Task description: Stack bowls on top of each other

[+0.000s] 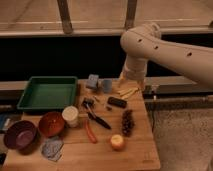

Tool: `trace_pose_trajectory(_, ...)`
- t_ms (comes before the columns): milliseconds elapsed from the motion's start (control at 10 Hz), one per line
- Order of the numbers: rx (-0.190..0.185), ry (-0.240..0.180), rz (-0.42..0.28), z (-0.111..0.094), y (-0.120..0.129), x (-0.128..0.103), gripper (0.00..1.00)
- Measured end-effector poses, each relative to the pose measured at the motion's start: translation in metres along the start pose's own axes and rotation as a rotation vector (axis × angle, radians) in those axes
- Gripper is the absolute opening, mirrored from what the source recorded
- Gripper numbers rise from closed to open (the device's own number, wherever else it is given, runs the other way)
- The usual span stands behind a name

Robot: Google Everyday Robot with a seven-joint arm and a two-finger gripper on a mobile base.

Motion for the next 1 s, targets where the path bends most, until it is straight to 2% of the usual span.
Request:
trace_pose_trajectory(100,-0.013,-0.017,0.045,-0.002,-0.002,-0.002,0.65)
trace_pose_trajectory(200,-0.025,-0.037,0.06,-0.003,-0.002,-0.007,0.65)
trace_pose_trajectory(300,-0.042,-0.061,0.028,-0.005,0.005,-0.009,0.65)
trace_pose_trajectory(500,-0.081,-0.118,-0.1,-0.013,0.037,-0.012,0.65)
trace_pose_trajectory(600,-0.089,-0.128,-0.154,-0.016,0.056,-0.012,0.65)
trace_pose_trajectory(700,-0.088,-0.128,-0.207,-0.015,0.075,-0.011,0.65)
trace_pose_trajectory(1000,-0.068,-0.101,-0.425,-0.013,0.157,0.007,0.65)
